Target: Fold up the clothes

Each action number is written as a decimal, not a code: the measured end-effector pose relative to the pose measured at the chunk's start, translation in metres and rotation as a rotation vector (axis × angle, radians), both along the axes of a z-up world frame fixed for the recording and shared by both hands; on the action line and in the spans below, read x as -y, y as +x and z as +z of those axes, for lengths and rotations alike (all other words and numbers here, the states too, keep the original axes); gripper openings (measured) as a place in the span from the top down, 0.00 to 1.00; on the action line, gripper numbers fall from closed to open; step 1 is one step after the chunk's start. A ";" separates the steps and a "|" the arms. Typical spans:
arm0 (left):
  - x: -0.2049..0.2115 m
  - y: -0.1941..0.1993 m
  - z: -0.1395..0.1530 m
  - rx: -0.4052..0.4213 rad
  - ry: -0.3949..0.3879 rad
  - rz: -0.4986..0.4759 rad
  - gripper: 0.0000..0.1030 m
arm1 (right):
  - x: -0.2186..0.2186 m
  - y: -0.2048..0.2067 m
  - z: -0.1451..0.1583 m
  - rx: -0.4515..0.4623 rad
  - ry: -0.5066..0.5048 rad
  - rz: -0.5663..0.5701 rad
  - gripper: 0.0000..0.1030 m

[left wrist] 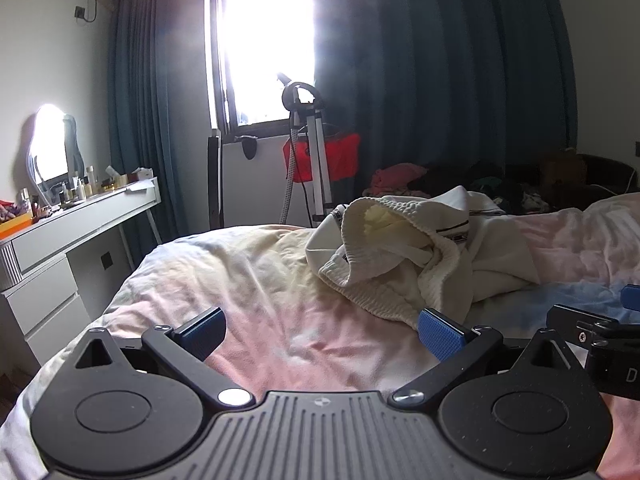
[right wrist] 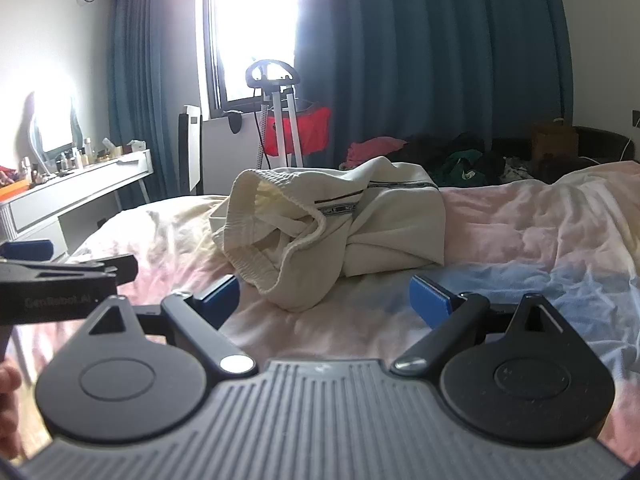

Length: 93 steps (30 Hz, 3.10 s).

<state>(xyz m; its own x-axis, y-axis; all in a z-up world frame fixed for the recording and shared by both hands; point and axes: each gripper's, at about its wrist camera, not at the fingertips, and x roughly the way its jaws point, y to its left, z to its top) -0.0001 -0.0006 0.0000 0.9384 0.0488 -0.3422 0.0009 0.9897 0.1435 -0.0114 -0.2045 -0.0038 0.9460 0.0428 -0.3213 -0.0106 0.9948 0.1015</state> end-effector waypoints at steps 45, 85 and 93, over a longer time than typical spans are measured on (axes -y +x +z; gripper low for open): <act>-0.021 -0.006 0.027 0.041 -0.106 0.054 0.00 | 0.002 -0.001 -0.003 0.079 0.042 -0.031 0.10; -0.195 0.054 -0.036 -0.274 -0.890 0.132 0.00 | -0.020 0.182 0.031 0.093 -0.138 -0.189 0.77; -0.135 0.039 -0.025 -0.277 -0.684 -0.051 0.00 | 0.009 0.048 0.087 0.247 -0.139 -0.078 0.77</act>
